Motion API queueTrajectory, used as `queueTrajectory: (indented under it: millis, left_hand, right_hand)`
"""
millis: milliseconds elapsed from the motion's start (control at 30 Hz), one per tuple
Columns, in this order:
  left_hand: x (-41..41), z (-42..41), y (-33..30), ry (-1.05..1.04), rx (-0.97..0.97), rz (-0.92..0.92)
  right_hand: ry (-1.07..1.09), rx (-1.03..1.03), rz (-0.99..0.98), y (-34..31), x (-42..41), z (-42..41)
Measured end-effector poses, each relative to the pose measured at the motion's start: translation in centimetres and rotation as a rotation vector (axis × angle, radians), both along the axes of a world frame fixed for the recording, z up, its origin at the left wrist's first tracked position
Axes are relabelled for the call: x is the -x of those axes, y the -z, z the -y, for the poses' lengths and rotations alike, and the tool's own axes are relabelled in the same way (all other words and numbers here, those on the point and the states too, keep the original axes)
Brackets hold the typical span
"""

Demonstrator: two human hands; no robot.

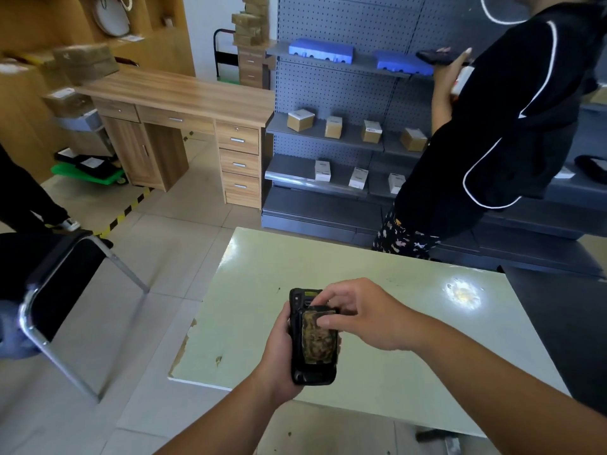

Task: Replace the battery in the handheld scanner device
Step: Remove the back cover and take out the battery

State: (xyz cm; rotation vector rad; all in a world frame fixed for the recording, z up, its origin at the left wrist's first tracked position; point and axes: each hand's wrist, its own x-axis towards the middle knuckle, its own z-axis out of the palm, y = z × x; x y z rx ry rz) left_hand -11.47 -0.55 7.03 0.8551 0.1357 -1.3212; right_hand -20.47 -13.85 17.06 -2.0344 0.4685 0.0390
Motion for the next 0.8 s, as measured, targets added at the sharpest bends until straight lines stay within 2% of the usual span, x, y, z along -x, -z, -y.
queueTrajectory:
  millis: [100, 233, 367, 533, 800]
  left_hand:
    - [0.0, 0.0, 0.2, 0.008, 0.015, -0.02]
    - [-0.6, -0.2, 0.9, -0.002, 0.029, -0.029]
    - [-1.8, 0.0, 2.0, 0.004, -0.005, 0.013]
    - [-3.8, 0.6, 5.2, -0.017, -0.096, -0.002]
    - [-6.5, 2.4, 9.4, -0.086, -0.127, -0.075]
  right_hand:
    - [0.19, -0.006, 0.205, -0.6, -0.4, 1.2]
    - [0.287, 0.151, 0.21, 0.4, -0.7, 3.1]
    - [0.384, 0.189, 0.136, 4.9, -1.3, 4.6]
    - [0.485, 0.073, 0.014, 13.0, -3.5, 7.4]
    - [0.362, 0.136, -0.252, 26.3, -4.5, 10.0]
